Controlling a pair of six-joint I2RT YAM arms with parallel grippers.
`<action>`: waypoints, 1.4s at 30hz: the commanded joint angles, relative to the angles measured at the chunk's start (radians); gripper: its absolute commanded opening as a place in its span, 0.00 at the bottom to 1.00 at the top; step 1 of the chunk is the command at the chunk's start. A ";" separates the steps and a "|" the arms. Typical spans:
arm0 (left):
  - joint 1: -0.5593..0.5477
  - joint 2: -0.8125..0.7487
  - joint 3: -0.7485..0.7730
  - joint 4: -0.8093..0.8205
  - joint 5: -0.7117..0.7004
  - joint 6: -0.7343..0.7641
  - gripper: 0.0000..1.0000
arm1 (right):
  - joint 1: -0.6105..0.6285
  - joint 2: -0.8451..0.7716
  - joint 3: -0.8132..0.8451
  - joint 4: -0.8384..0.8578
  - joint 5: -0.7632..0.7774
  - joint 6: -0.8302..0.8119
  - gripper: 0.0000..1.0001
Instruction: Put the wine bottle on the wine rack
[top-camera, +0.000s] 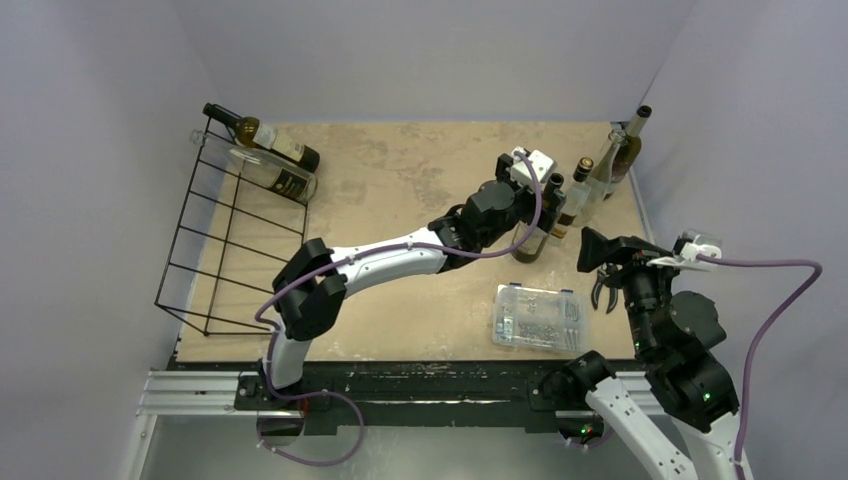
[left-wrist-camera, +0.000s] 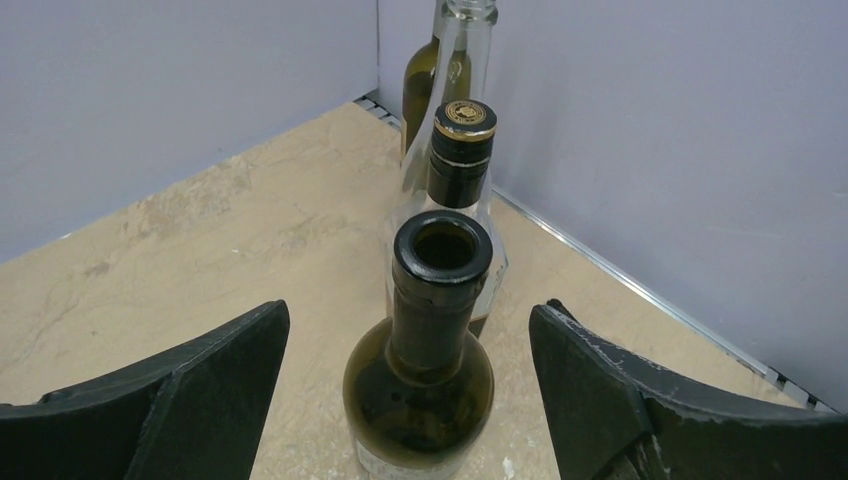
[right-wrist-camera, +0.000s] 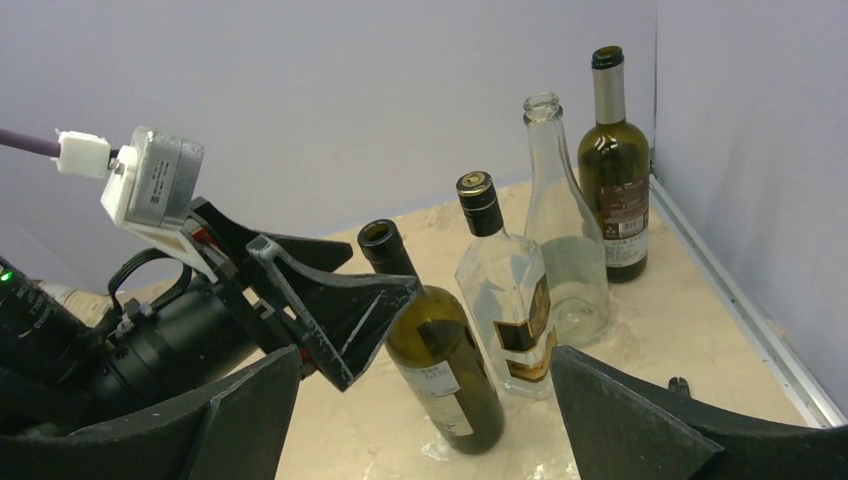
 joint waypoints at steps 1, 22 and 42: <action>0.000 0.037 0.084 0.066 -0.041 0.015 0.87 | 0.010 -0.030 -0.011 0.058 0.028 -0.033 0.99; 0.006 0.142 0.163 0.086 -0.086 0.005 0.68 | 0.015 0.003 -0.019 0.080 0.001 -0.049 0.99; 0.029 0.041 0.152 -0.062 -0.070 -0.003 0.03 | 0.017 0.027 -0.016 0.074 0.010 -0.047 0.99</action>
